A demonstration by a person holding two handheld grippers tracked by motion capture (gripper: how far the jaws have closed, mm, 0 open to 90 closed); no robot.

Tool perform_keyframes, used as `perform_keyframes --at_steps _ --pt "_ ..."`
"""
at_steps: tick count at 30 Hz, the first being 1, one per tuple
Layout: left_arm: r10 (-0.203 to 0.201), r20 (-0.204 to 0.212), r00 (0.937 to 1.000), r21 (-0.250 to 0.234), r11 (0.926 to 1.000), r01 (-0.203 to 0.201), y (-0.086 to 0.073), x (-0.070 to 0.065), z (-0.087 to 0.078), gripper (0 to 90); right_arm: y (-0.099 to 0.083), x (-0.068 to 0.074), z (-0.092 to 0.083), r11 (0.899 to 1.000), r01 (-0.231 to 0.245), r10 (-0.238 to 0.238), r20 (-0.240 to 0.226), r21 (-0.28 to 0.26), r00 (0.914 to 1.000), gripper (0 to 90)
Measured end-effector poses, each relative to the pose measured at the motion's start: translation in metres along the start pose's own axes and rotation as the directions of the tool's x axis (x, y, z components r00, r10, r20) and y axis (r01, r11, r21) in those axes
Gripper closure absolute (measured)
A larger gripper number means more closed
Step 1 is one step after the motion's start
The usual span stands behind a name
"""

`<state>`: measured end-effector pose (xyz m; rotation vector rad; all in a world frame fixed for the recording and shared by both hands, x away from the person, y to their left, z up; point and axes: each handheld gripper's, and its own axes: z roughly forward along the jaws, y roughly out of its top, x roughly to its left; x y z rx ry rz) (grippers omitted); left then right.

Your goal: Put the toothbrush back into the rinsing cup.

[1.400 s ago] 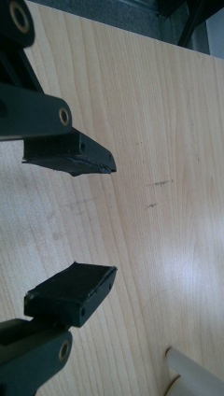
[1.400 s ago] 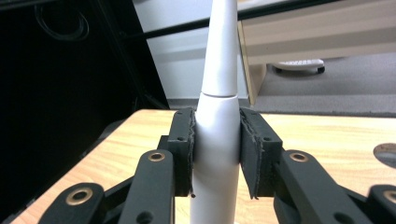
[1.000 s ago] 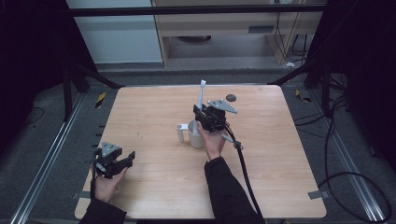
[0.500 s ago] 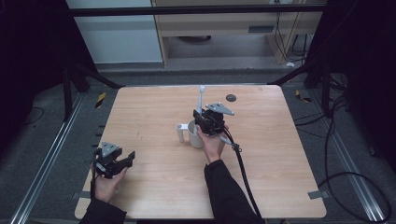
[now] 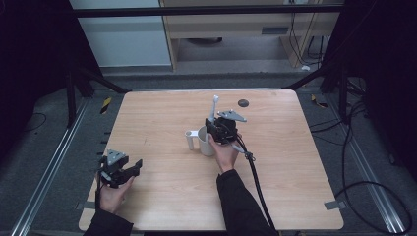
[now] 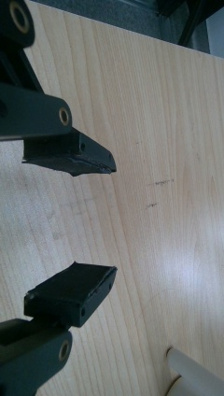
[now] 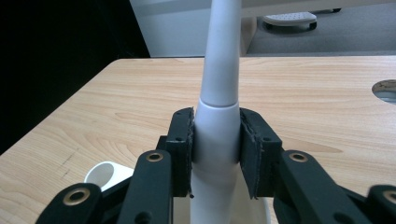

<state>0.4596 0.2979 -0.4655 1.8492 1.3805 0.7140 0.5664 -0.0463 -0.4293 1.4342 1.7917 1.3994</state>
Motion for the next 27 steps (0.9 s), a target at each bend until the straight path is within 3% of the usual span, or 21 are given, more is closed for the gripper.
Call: perform_keyframes --at_steps 5,12,17,21,24,27 --pt "0.001 0.001 1.0000 0.001 1.0000 -0.001 0.000 0.000 0.000 42.3 0.000 -0.002 -0.001 1.000 0.003 -0.003 0.001 0.002 1.0000 66.6" --pt "0.002 0.000 1.0000 0.002 1.0000 -0.002 0.000 0.000 0.000 42.2 0.001 -0.003 -0.005 0.999 0.052 -0.052 0.030 -0.008 0.9982 59.6" --pt "0.002 0.001 1.0000 0.002 1.0000 -0.002 0.000 0.000 0.000 42.2 0.003 -0.004 -0.011 0.996 0.084 -0.084 0.034 0.004 0.9959 49.8" --pt "0.001 0.000 1.0000 0.002 1.0000 -0.001 0.000 0.000 0.000 42.2 0.001 -0.004 -0.022 0.991 0.134 -0.133 0.070 -0.005 0.9886 36.7" --pt "0.001 -0.001 1.0000 0.002 1.0000 -0.001 0.000 0.000 0.000 42.2 -0.001 -0.005 -0.030 0.990 0.138 -0.138 0.055 0.010 0.9889 27.7" --pt "0.003 -0.002 1.0000 0.002 1.0000 -0.003 0.000 -0.001 0.000 42.2 -0.004 -0.006 -0.041 0.987 0.157 -0.159 0.025 0.042 0.9870 25.3"
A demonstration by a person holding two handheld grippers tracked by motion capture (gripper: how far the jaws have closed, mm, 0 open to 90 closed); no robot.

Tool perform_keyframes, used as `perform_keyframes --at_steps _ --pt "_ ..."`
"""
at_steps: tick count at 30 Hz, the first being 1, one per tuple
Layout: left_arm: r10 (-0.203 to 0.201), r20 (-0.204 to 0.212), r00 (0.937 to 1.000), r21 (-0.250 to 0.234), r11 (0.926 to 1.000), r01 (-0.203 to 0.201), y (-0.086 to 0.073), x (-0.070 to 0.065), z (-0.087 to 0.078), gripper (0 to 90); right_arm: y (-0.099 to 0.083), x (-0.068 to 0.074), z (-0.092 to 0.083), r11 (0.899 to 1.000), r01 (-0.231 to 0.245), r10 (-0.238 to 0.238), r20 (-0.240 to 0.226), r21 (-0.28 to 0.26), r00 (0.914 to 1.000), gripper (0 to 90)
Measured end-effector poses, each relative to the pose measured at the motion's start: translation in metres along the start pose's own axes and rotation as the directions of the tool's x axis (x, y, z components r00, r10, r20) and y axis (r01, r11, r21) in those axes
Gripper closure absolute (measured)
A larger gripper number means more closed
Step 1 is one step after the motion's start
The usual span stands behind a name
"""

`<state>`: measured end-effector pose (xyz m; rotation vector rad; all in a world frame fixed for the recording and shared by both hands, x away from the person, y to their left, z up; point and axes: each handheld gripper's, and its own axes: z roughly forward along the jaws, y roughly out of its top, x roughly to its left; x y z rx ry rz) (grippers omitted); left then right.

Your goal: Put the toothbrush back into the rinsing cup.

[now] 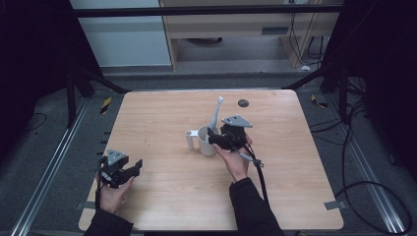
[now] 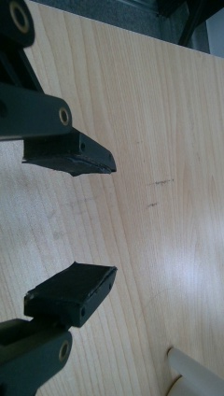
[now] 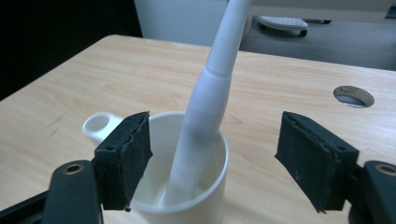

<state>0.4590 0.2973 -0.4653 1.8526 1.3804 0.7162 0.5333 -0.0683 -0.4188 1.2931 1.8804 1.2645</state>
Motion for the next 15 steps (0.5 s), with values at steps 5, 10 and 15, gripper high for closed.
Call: perform_keyframes --at_steps 5,10,15 --pt "-0.002 -0.002 1.0000 0.000 1.0000 0.002 0.000 0.000 0.000 42.1 -0.006 -0.003 -0.022 0.995 0.088 -0.088 0.000 0.043 0.9961 21.7" --pt "-0.001 -0.002 1.0000 0.003 1.0000 0.001 0.000 0.000 0.000 42.1 -0.012 -0.011 -0.043 0.992 0.103 -0.100 -0.046 0.067 0.9939 20.0" --pt "-0.002 -0.001 1.0000 0.004 1.0000 0.002 0.000 0.000 0.001 41.9 -0.025 -0.024 -0.064 0.988 0.126 -0.121 -0.068 0.087 0.9904 18.9"
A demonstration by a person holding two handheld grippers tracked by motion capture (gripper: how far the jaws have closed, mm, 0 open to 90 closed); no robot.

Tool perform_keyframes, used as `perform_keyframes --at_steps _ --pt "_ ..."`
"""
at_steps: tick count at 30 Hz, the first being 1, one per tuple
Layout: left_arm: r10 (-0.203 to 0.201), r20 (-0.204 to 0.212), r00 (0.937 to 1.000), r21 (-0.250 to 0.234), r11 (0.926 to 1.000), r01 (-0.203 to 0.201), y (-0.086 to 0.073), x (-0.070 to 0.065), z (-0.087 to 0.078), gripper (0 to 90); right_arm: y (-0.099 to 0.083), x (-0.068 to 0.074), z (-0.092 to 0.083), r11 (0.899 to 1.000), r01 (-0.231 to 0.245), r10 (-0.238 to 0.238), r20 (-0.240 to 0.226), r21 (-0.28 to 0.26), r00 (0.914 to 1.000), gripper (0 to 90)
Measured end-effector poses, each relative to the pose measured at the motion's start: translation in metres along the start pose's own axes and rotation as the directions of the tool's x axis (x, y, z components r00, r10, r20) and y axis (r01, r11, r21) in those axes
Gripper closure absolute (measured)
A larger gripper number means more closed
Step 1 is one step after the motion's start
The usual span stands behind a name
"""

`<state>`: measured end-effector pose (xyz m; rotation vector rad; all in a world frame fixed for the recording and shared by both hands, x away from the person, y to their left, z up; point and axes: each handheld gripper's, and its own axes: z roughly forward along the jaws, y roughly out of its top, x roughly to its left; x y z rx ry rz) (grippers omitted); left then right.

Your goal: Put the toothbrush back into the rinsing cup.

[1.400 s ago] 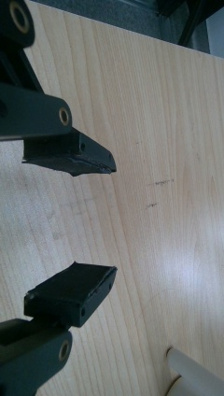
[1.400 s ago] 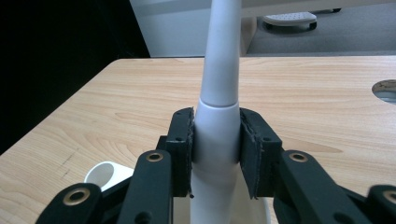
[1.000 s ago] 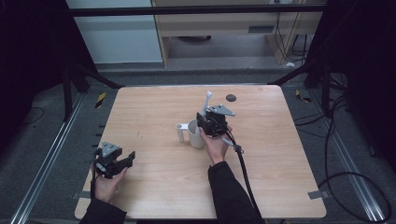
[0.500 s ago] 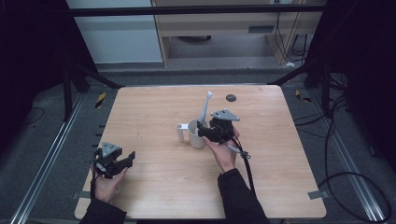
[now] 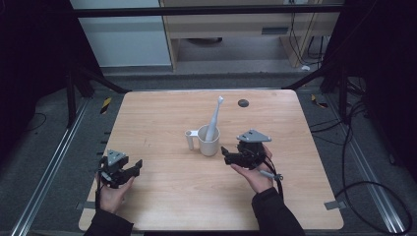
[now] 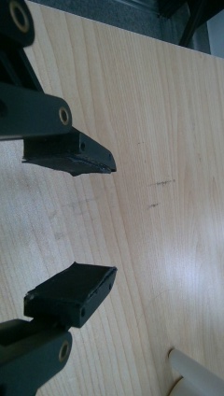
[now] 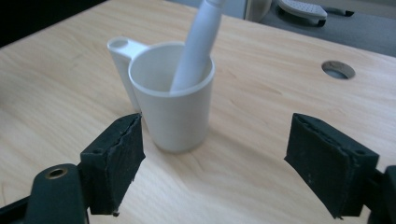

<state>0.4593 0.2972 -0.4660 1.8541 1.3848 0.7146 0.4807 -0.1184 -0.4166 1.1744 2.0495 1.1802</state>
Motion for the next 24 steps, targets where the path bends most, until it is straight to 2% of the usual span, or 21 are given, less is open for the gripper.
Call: perform_keyframes --at_steps 7,19,24 --pt "0.006 -0.003 1.0000 0.007 1.0000 -0.006 0.000 -0.001 0.001 41.2 -0.027 -0.019 -0.021 1.000 -0.017 0.017 0.026 0.005 0.9995 18.3" --pt "0.007 0.001 1.0000 0.007 0.9999 -0.007 0.000 0.000 0.001 40.2 -0.070 -0.046 -0.030 0.995 -0.022 0.016 0.060 0.099 0.9981 17.0" --pt "0.008 0.002 1.0000 0.012 0.9999 -0.008 -0.001 0.001 0.002 39.0 -0.082 -0.058 -0.034 0.990 -0.055 0.043 0.094 0.127 0.9946 17.0"
